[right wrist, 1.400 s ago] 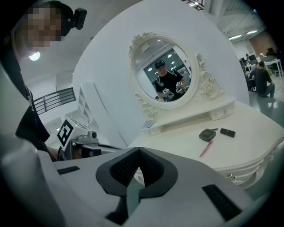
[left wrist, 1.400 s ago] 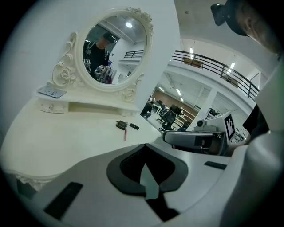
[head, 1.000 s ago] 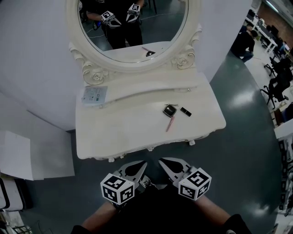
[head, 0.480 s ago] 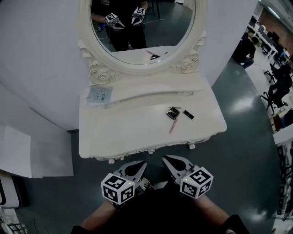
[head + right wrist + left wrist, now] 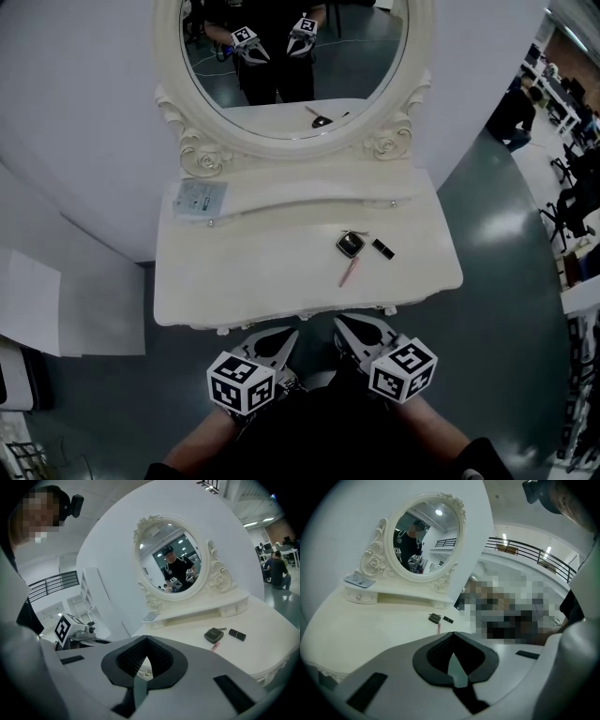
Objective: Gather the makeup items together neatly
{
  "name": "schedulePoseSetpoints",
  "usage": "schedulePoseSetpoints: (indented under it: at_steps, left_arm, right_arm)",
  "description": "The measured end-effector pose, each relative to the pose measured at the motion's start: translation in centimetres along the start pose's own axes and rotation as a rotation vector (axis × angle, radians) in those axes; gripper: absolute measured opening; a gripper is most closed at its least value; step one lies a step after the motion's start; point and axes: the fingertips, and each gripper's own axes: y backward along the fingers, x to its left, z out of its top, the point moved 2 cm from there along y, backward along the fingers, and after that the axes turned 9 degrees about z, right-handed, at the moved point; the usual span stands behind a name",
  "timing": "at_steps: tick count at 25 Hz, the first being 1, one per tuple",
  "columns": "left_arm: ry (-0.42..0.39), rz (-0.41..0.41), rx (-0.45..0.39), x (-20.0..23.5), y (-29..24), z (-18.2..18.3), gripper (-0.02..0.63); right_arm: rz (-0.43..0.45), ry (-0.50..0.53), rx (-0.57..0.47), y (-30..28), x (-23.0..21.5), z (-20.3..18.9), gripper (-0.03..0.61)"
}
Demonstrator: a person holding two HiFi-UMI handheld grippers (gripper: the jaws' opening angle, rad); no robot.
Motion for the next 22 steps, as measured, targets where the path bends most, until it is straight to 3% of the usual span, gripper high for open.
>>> schedulePoseSetpoints:
  at_steps: [22]
  left_arm:
    - [-0.01,0.057,0.098,-2.5,-15.8,3.2,0.018]
  right_arm:
    - [-0.021,-0.089,0.072,3.4,-15.8,2.1,0.028]
